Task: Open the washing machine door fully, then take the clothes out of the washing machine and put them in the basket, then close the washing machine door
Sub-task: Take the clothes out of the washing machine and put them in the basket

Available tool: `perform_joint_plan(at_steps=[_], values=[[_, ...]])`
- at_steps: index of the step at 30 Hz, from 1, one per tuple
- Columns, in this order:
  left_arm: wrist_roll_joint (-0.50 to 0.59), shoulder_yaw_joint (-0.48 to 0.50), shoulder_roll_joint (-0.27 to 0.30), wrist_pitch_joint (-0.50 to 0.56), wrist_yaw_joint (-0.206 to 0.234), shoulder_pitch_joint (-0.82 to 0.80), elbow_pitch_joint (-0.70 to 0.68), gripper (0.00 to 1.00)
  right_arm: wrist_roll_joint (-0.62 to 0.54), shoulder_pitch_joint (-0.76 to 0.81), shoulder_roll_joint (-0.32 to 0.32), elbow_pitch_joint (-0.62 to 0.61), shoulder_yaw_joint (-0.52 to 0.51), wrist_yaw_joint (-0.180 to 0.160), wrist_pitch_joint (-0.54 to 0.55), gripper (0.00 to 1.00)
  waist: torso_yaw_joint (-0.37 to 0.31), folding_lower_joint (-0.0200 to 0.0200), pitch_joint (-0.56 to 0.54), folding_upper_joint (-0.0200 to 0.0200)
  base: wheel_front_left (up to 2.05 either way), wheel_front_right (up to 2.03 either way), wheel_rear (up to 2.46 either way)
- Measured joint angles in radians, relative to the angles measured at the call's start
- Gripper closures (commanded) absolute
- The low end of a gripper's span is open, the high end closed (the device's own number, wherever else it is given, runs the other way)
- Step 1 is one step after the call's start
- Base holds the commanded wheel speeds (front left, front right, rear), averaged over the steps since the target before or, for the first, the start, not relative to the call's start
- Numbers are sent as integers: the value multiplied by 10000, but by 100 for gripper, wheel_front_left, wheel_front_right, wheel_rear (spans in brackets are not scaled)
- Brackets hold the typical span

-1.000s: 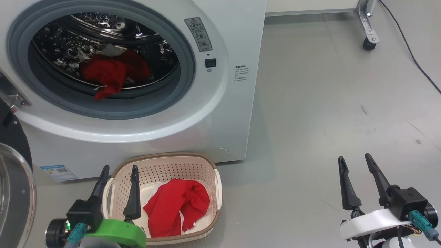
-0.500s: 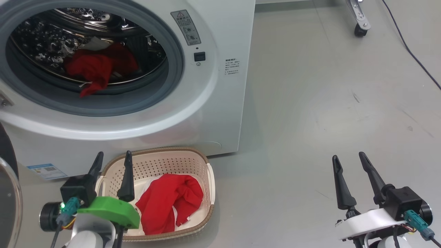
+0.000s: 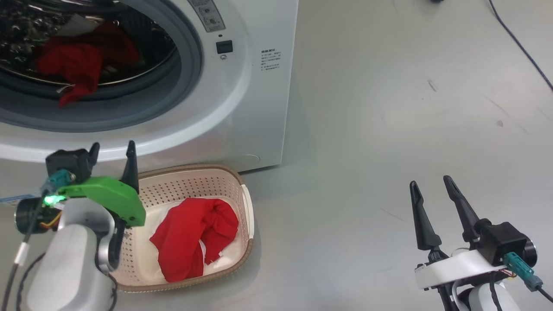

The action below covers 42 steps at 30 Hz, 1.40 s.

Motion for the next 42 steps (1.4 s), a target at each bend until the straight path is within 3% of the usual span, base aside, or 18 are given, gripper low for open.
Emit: perform_joint_plan(at_steps=[26, 42], values=[[999, 807, 2857, 2552, 445, -4800, 1221, 0, 1020, -1672, 79, -439, 449, 86, -2, 0, -1609, 0, 3137, 0, 0, 0, 0], [1315, 1085, 3829, 3346, 585, -6269, 1515, 0, 1996, -2557, 88, -487, 909, 56, -2, 0, -2459, 1, 4608, 0, 0, 0, 0]])
